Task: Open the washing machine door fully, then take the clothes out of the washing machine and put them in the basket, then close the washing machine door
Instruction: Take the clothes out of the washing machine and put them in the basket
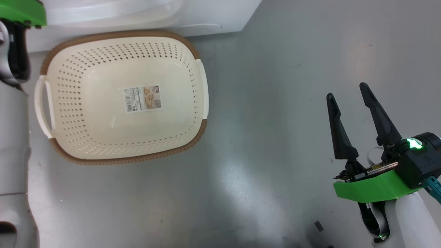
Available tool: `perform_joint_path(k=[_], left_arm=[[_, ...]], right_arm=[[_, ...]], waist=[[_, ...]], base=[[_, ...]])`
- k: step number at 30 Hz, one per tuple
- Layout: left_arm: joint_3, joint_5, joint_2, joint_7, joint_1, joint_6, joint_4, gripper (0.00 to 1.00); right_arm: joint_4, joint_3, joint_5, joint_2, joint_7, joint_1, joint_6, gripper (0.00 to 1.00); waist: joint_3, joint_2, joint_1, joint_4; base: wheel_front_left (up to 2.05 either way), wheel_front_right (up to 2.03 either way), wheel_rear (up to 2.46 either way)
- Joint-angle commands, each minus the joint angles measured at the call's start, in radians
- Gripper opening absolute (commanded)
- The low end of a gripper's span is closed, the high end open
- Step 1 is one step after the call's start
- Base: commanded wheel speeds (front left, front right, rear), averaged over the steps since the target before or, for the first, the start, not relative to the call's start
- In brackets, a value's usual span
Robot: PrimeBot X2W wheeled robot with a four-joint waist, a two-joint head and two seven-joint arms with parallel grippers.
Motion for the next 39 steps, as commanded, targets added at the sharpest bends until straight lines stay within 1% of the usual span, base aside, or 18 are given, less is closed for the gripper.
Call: perform_joint_path(k=[1,7,14,15,17,30,39], left_arm=[[0.021,0.014,0.058,-0.007,-0.014,-0.002,-0.011,1.00],[0.030,0.034,0.082,-0.007,-0.054,0.005,0.013,1.00],[0.019,0.061,0.109,-0.007,-0.103,0.021,0.094,1.00],[0.011,0.075,0.120,-0.007,-0.123,0.035,0.131,1.00],[0.008,0.078,0.123,-0.005,-0.144,0.045,0.167,1.00],[-0.048,0.124,0.155,0.061,-0.224,0.089,0.344,1.00],[-0.080,0.136,0.170,0.086,-0.238,0.087,0.433,1.00]], right_arm=[[-0.028,0.023,0.008,-0.003,-0.006,0.001,0.006,1.00],[-0.034,0.026,0.017,-0.003,-0.006,0.001,0.006,1.00],[-0.035,0.024,0.017,-0.003,-0.006,0.007,0.006,1.00],[-0.036,0.025,0.018,-0.003,-0.006,0.010,0.006,1.00],[-0.038,0.027,0.020,-0.003,-0.006,0.015,0.006,1.00],[-0.044,0.042,0.036,-0.003,-0.006,0.026,0.006,1.00],[-0.056,0.050,0.051,-0.003,-0.006,0.026,0.006,1.00]], waist=[[0.012,0.0000,0.0000,-0.009],[0.044,0.0000,0.0000,-0.022],[0.062,0.0000,0.0000,-0.032],[0.064,0.0000,0.0000,-0.036],[0.064,0.0000,0.0000,-0.040],[0.054,0.0000,0.0000,-0.067],[0.064,0.0000,0.0000,-0.080]], base=[[0.00,0.00,0.00],[0.00,0.00,0.00],[0.00,0.00,0.00],[0.00,0.00,0.00],[0.00,0.00,0.00],[0.00,0.00,0.00],[0.00,0.00,0.00]])
